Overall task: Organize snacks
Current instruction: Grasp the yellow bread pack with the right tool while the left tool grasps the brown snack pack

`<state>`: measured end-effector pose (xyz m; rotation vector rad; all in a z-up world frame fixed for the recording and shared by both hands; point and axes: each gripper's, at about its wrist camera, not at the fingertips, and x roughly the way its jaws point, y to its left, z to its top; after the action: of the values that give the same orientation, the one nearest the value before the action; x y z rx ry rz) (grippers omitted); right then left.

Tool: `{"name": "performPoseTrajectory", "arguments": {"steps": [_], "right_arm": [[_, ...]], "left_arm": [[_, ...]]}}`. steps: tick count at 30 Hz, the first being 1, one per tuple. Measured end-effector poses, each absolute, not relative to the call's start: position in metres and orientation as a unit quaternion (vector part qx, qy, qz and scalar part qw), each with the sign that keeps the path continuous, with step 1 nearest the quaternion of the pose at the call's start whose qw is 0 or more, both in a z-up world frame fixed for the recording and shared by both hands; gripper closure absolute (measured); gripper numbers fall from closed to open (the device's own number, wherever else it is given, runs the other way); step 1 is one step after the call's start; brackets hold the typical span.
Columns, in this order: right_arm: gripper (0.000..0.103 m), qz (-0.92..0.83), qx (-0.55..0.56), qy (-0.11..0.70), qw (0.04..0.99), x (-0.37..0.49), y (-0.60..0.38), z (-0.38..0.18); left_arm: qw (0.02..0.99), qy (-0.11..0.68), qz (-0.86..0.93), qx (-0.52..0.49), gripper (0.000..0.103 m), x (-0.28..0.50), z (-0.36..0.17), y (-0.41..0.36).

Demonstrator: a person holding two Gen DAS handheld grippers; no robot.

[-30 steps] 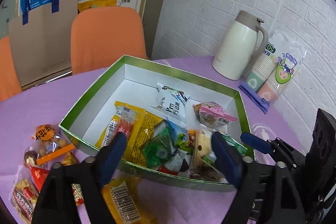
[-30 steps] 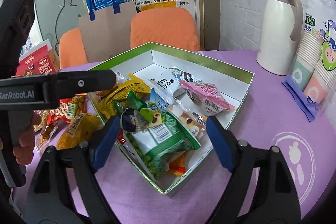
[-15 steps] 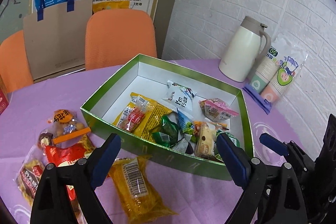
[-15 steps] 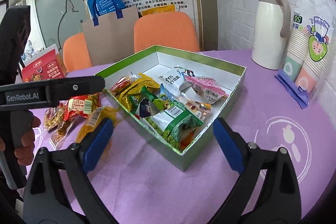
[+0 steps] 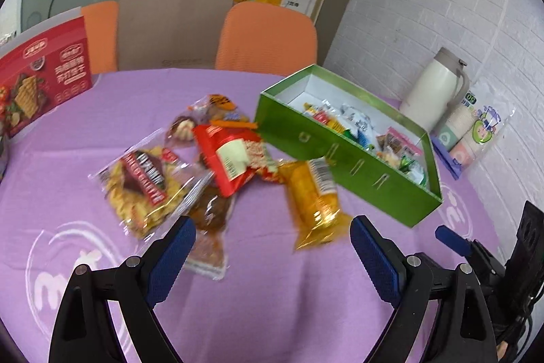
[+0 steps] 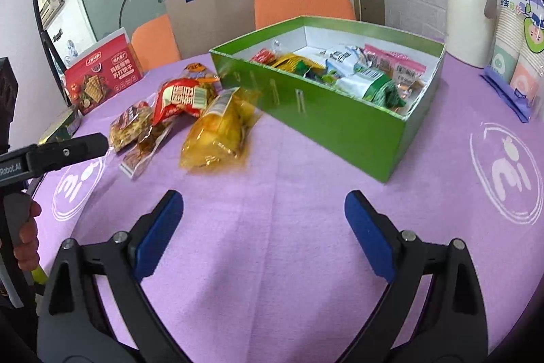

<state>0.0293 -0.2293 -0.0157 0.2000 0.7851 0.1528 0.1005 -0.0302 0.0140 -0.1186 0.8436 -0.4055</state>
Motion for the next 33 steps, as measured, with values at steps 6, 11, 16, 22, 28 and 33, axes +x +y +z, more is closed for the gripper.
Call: {"name": "performPoseTrajectory", "arguments": {"steps": [6,11,16,22,28,33], "right_arm": [[0.007,0.091,0.07,0.392,0.913,0.042,-0.2,-0.017],[0.012,0.091,0.05,0.394,0.913,0.072,-0.175,-0.012],[0.021,0.075,0.045,0.408,0.909,0.105,-0.162,-0.02],[0.049,0.065,0.063,0.434,0.896,0.117,-0.17,-0.035],[0.051,0.078,0.075,0.434,0.894,0.083,-0.184,-0.031],[0.051,0.089,0.082,0.436,0.892,0.059,-0.19,-0.031]], "left_arm": [[0.877,0.427,-0.195,-0.105,0.009,0.077,-0.02,0.012],[0.879,0.427,-0.185,-0.106,0.009,0.071,-0.026,0.027],[0.882,0.418,-0.191,-0.104,0.009,0.068,-0.025,0.039],[0.874,0.428,-0.204,-0.107,0.009,0.073,-0.034,0.041],[0.877,0.422,-0.219,-0.072,0.018,0.089,-0.031,0.023],[0.881,0.422,-0.212,-0.037,0.03,0.121,-0.034,-0.002]]}}
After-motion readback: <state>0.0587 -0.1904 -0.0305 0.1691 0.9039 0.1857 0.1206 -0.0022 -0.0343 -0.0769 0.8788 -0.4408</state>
